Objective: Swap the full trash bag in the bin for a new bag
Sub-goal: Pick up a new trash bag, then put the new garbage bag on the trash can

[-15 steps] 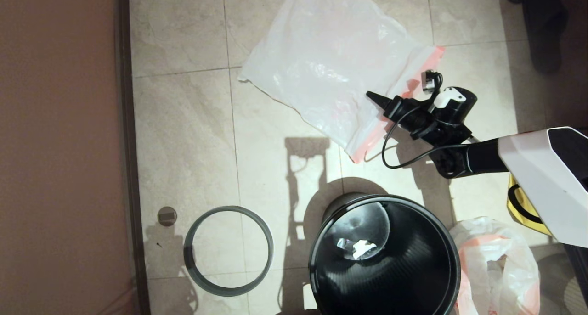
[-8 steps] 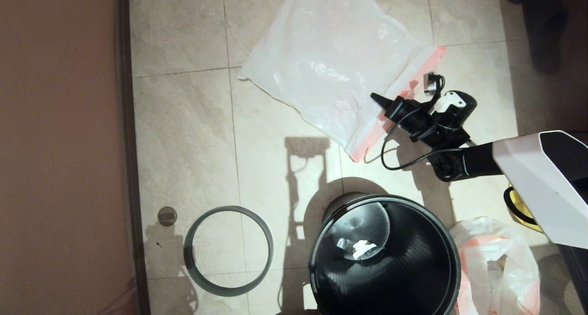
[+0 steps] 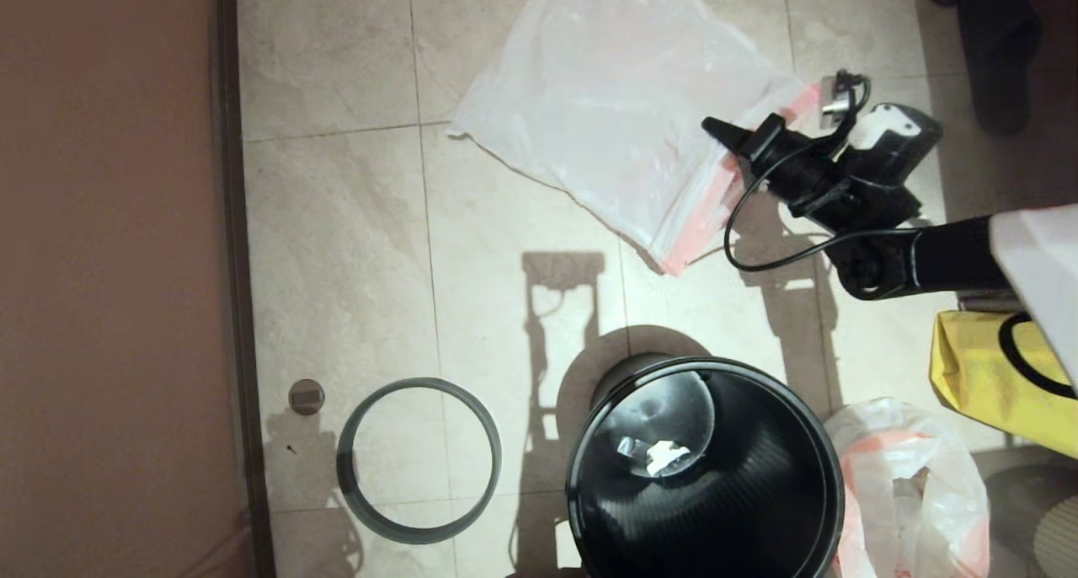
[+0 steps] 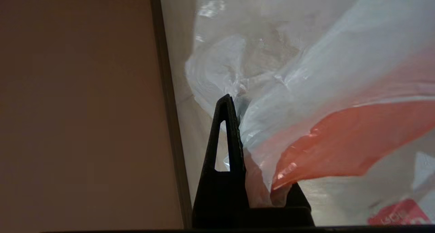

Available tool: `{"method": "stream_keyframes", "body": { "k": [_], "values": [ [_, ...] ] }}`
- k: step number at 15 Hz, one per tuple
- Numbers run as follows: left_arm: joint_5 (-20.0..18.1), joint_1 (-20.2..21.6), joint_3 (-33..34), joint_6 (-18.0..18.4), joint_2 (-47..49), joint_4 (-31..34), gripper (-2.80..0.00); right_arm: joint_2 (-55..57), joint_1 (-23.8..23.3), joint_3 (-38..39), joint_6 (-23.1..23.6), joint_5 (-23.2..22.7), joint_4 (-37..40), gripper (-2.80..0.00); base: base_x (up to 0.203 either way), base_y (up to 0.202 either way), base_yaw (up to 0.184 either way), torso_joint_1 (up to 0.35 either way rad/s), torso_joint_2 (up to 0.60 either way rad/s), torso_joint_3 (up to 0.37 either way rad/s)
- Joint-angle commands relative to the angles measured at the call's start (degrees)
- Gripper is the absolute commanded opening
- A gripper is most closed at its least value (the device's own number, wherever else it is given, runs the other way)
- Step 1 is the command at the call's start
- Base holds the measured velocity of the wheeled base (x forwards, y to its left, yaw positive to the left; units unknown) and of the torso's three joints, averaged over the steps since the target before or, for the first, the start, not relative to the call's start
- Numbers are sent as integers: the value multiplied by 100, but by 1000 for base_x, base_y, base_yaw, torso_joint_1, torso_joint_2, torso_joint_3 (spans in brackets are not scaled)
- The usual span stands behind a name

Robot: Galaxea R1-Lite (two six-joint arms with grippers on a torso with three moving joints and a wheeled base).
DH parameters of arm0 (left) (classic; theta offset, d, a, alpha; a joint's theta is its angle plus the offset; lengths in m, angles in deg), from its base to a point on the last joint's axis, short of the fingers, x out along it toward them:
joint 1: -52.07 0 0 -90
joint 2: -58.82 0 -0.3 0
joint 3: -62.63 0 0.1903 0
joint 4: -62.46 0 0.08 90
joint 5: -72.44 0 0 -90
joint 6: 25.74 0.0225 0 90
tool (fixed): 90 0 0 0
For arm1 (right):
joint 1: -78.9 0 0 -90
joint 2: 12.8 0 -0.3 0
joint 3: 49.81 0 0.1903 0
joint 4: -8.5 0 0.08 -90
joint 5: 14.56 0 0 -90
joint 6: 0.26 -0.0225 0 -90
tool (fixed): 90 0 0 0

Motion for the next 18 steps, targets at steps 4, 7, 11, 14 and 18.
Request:
{"method": "stream_keyframes", "body": {
  "k": [4,7,11,14,18],
  "values": [
    [-2,2,0,-1,7,0,-280,-1917,248,910,-36,-5,396,-280,0,0,0,0,0,0],
    [-2,2,0,-2,7,0,-280,-2535,267,1012,-35,7,858,-280,0,0,0,0,0,0],
    [-2,2,0,-2,7,-2,-280,-3389,256,1018,-46,19,1817,-280,0,0,0,0,0,0],
    [-2,2,0,-2,7,0,-280,-4164,295,1005,-435,68,2476,-280,0,0,0,0,0,0],
    [-2,2,0,-2,7,0,-280,-5091,382,982,-687,100,3570,-280,0,0,0,0,0,0]
  ]
}}
